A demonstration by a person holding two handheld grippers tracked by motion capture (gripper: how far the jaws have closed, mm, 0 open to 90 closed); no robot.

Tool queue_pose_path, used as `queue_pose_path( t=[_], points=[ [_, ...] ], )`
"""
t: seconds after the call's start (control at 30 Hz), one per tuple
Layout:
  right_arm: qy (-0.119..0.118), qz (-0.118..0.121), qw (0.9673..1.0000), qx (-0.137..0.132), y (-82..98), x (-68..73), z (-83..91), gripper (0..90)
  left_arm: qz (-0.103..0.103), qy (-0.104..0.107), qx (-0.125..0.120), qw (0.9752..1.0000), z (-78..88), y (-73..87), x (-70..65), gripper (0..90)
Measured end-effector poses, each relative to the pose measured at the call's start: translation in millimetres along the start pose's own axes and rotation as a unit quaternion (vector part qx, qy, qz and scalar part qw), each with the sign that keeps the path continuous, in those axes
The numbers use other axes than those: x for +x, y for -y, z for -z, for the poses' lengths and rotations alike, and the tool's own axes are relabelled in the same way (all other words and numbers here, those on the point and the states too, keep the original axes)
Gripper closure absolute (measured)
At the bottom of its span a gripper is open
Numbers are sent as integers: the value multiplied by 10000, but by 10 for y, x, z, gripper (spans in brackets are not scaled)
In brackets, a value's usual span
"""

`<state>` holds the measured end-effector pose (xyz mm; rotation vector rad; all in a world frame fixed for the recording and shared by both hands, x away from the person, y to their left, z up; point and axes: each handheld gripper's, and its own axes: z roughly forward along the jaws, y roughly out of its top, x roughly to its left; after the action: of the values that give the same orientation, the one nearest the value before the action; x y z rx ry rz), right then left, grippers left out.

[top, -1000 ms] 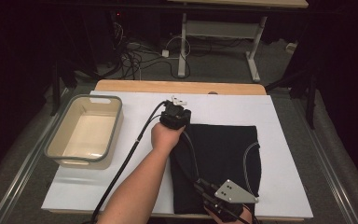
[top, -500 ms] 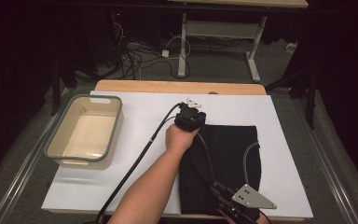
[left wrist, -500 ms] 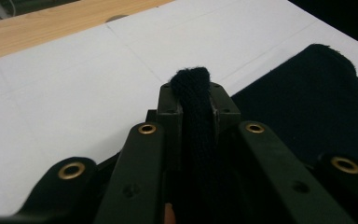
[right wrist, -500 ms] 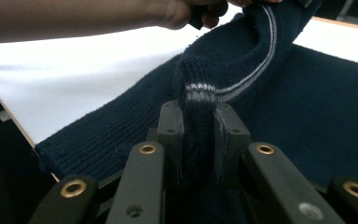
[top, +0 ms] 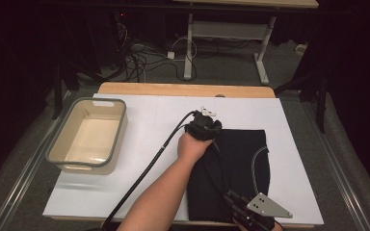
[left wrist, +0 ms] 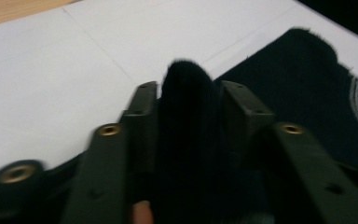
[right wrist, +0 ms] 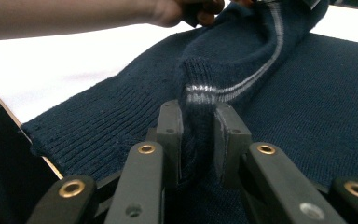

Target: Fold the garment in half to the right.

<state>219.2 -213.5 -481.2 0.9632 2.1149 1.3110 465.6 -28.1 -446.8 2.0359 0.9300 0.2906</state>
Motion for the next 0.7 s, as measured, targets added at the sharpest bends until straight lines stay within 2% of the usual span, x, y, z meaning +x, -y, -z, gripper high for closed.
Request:
queue_pose_path(
  t=[0.23, 0.3, 0.4, 0.57, 0.7],
  points=[
    [-4, 0, 10000, 24, -9, 2, -31, 755, 23, 109, -137, 9998, 229, 136, 43, 269],
    [17, -13, 10000, 35, -1, 0, -25, 753, 22, 111, -158, 9998, 272, 159, 55, 249],
    [22, -39, 10000, 46, 15, -5, -24, 752, -14, 173, -175, 9997, 427, 286, 99, 196],
    [47, -27, 10000, 68, 18, 9, -32, 752, -122, 173, -160, 9996, 568, 489, 140, 136],
    [41, -28, 10000, 86, 21, 5, -39, 751, -41, 196, -158, 9997, 623, 660, 195, 104]
  ],
)
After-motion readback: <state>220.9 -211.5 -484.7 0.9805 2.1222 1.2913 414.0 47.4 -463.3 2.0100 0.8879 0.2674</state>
